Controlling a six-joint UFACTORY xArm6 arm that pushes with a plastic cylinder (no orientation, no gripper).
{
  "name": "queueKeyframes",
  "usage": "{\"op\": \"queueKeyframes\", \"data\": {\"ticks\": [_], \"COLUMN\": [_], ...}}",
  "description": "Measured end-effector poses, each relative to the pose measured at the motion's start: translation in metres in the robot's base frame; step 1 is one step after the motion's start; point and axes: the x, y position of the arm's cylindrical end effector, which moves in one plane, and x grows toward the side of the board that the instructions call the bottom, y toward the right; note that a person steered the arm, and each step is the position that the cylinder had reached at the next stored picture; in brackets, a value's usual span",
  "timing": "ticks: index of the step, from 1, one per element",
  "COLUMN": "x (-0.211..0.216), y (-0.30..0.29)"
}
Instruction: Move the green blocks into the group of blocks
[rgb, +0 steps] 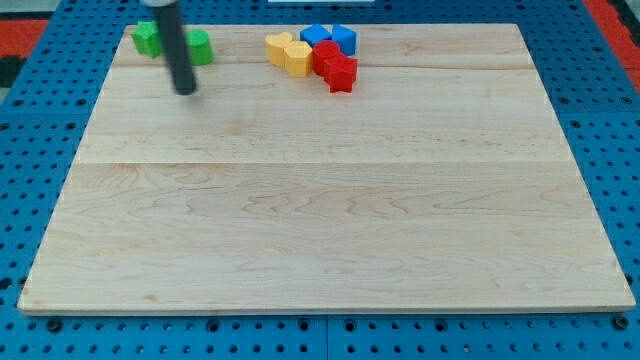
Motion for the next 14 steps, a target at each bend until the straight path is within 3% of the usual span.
{"op": "queueKeyframes", "data": {"ticks": [1, 2, 3, 4, 7, 9, 10, 12, 14], "x": [-0.013, -0.04, -0.119, -0.11, -0.067, -0.067, -0.064, -0.035, 0.002], "y": [-0.084, -0.084, -0.08, -0.056, 0.095, 0.093, 0.141, 0.109, 0.209]}}
